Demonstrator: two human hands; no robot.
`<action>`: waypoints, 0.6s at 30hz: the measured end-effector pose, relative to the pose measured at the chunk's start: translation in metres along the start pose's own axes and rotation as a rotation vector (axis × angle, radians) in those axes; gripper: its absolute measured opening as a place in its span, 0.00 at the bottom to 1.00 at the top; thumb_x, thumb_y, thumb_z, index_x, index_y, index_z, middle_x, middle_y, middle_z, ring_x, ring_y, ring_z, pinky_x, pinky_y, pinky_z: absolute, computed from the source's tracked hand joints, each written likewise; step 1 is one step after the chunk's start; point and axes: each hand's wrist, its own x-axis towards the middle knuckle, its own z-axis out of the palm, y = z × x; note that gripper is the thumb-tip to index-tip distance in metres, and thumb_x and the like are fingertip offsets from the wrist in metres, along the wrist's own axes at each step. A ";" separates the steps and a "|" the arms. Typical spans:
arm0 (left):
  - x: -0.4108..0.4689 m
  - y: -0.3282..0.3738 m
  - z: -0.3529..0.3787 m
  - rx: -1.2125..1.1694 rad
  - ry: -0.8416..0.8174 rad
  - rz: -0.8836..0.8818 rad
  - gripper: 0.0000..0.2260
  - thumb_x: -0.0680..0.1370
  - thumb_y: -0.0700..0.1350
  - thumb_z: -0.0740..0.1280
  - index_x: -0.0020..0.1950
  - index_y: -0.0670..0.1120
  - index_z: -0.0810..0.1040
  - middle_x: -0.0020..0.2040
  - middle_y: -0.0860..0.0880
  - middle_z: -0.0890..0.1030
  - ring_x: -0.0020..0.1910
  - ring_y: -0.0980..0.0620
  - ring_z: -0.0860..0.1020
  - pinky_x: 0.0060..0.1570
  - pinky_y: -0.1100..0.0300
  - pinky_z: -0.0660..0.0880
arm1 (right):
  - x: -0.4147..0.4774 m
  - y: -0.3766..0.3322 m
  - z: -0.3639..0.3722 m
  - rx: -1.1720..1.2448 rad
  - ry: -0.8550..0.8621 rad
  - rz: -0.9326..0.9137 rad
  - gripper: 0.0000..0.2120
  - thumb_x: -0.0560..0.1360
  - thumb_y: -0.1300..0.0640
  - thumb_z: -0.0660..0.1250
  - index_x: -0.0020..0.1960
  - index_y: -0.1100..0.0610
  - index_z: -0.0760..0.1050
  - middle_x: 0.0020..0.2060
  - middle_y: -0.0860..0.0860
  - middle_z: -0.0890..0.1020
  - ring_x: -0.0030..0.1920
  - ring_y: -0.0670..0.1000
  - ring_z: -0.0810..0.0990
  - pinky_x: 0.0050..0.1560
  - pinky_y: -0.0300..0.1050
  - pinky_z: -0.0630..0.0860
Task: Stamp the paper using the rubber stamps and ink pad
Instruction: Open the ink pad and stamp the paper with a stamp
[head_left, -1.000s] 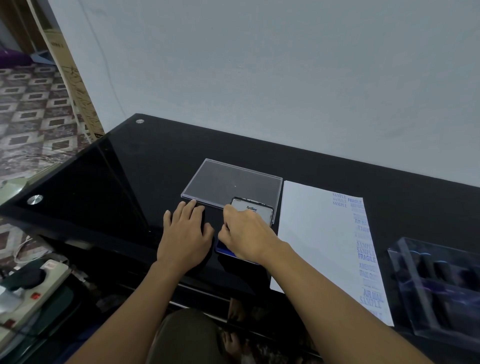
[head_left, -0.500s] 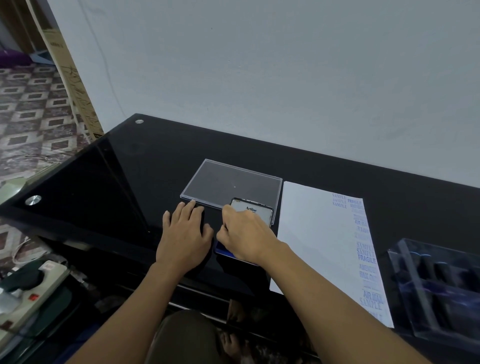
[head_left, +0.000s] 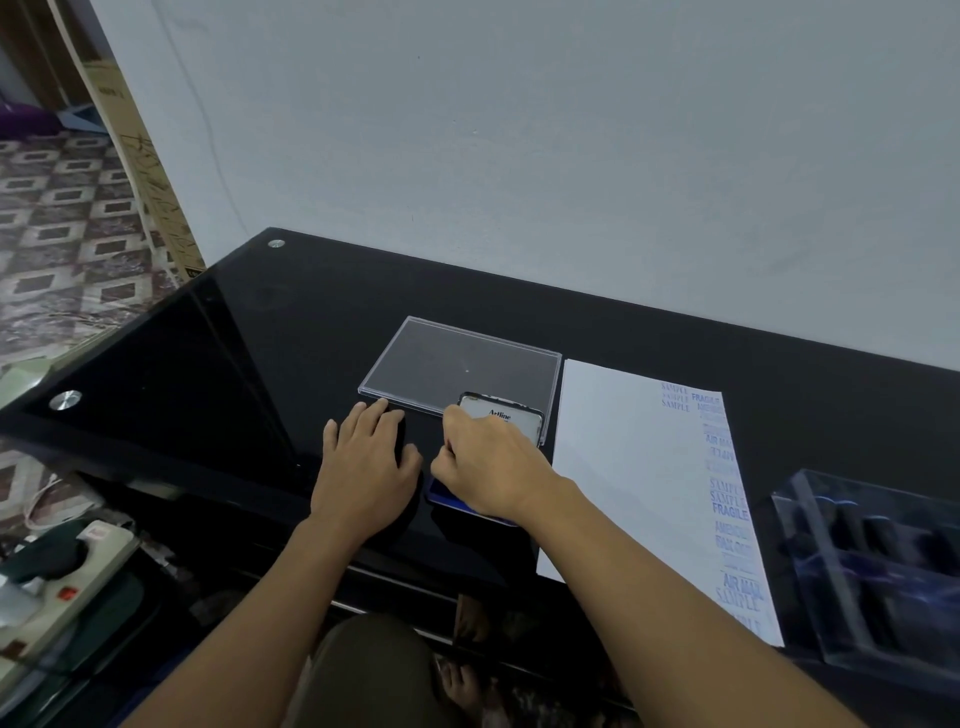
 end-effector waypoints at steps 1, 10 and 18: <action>0.001 0.000 -0.001 -0.011 0.001 -0.002 0.22 0.81 0.49 0.60 0.74 0.45 0.68 0.77 0.47 0.64 0.78 0.47 0.55 0.76 0.43 0.49 | 0.000 0.000 0.000 -0.002 0.000 0.000 0.06 0.80 0.54 0.60 0.47 0.54 0.64 0.34 0.52 0.74 0.32 0.49 0.72 0.30 0.43 0.64; 0.004 0.007 -0.019 -0.126 0.103 0.014 0.16 0.77 0.44 0.64 0.65 0.44 0.74 0.65 0.47 0.74 0.69 0.46 0.69 0.69 0.38 0.64 | 0.000 -0.003 -0.022 0.155 0.152 0.067 0.08 0.79 0.52 0.60 0.43 0.54 0.66 0.35 0.51 0.76 0.33 0.51 0.74 0.33 0.45 0.69; 0.017 0.043 -0.036 -0.177 0.105 0.068 0.19 0.80 0.46 0.63 0.70 0.44 0.71 0.73 0.46 0.68 0.74 0.48 0.62 0.73 0.46 0.61 | -0.011 0.015 -0.053 0.212 0.282 0.092 0.06 0.79 0.54 0.62 0.45 0.56 0.70 0.35 0.53 0.79 0.37 0.55 0.79 0.37 0.53 0.77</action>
